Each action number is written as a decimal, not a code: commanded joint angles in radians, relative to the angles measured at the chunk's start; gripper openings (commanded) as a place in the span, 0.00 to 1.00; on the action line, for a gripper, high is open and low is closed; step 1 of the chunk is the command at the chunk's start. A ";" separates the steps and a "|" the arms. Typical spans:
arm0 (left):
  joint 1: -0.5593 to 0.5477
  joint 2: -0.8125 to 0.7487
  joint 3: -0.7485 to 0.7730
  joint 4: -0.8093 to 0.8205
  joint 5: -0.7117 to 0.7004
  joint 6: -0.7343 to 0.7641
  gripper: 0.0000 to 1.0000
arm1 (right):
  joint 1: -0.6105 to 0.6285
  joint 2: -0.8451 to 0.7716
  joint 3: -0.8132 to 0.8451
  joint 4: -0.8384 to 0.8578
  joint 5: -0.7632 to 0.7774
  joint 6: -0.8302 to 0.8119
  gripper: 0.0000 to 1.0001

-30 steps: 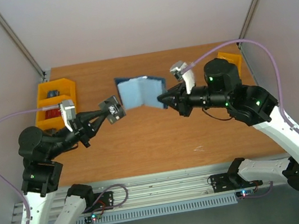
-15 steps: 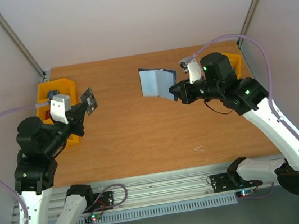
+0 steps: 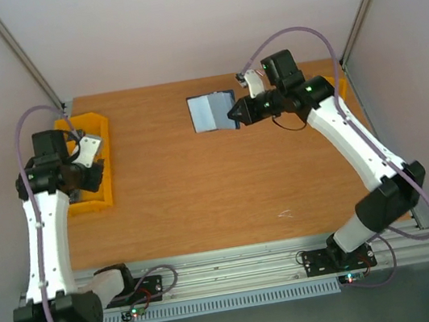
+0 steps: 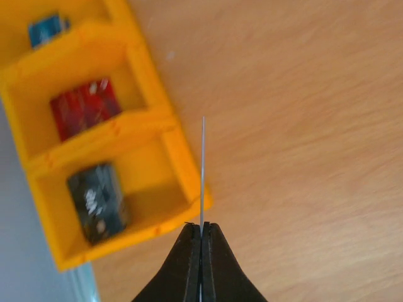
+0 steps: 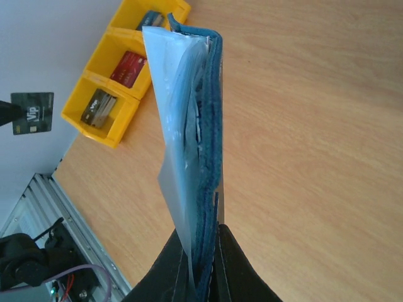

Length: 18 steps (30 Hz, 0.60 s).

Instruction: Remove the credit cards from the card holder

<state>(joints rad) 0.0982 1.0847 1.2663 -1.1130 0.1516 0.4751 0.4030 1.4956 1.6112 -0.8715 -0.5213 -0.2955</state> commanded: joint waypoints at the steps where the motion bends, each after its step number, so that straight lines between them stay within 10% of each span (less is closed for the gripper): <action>1: 0.140 0.124 0.063 -0.134 -0.110 0.135 0.00 | -0.020 0.109 0.116 0.007 -0.096 -0.084 0.01; 18: 0.305 0.615 0.298 -0.196 -0.234 0.135 0.00 | -0.124 0.487 0.458 -0.103 -0.217 -0.074 0.01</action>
<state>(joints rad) 0.3950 1.6661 1.5444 -1.2510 -0.0483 0.6044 0.2947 1.9316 1.9728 -0.9260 -0.6903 -0.3645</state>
